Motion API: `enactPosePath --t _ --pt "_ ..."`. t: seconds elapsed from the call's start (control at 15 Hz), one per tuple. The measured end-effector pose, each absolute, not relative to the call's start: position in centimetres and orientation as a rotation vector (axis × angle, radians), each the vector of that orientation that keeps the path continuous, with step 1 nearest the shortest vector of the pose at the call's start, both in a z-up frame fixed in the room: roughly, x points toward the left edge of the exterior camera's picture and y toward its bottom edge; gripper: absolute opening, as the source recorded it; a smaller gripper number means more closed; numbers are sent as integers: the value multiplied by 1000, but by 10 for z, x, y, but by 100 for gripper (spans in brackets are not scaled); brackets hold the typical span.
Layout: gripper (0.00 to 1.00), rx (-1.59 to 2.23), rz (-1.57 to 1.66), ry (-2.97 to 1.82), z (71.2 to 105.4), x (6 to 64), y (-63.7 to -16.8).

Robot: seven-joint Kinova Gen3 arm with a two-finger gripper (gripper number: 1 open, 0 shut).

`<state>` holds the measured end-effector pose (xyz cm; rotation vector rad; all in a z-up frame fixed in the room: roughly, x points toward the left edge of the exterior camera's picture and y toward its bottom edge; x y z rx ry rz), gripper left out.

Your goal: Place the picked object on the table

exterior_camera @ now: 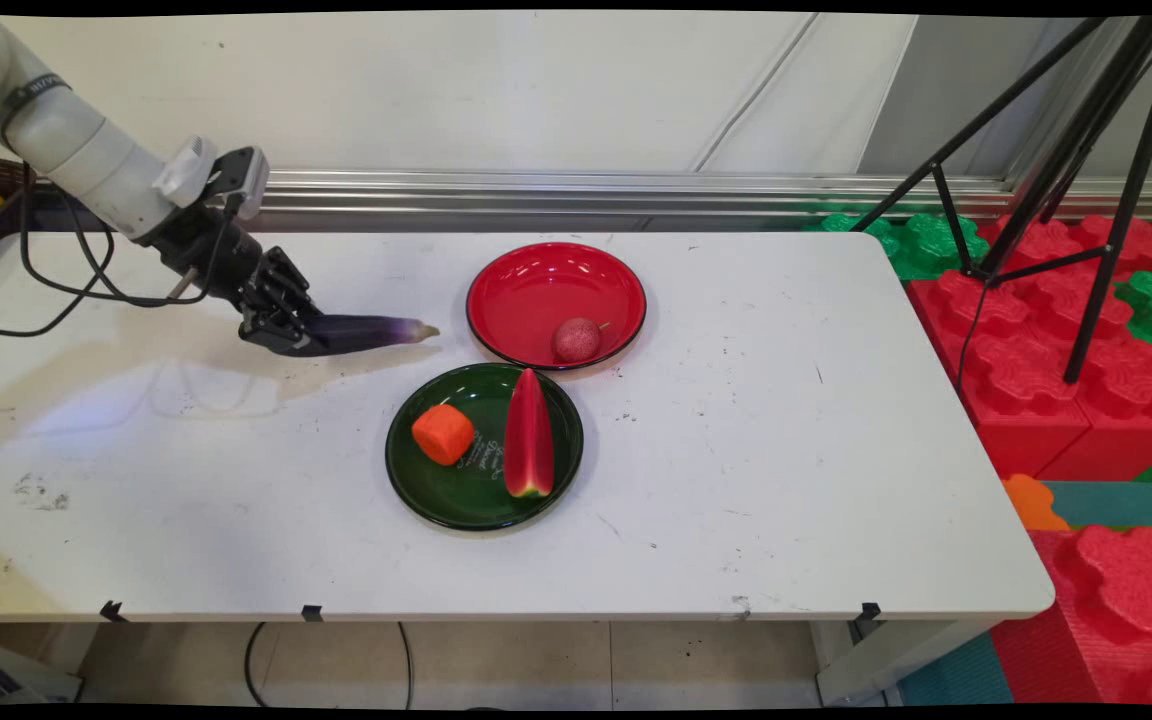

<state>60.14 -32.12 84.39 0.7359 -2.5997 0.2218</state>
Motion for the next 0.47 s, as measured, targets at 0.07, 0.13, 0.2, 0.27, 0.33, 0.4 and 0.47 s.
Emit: enactPosePath --t 0.07,0.13,0.2,0.27,0.33,0.4,0.47 --pt "0 741 220 -2602 840 604 -322" --pt "100 745 219 -2603 836 606 -323" --pt "100 748 219 -2604 834 608 -324" --pt "100 750 219 -2604 833 609 -324" --pt "100 751 218 -2604 831 610 -325" --pt "100 751 218 -2602 830 611 -325" --pt "100 751 218 -2600 830 612 -325"
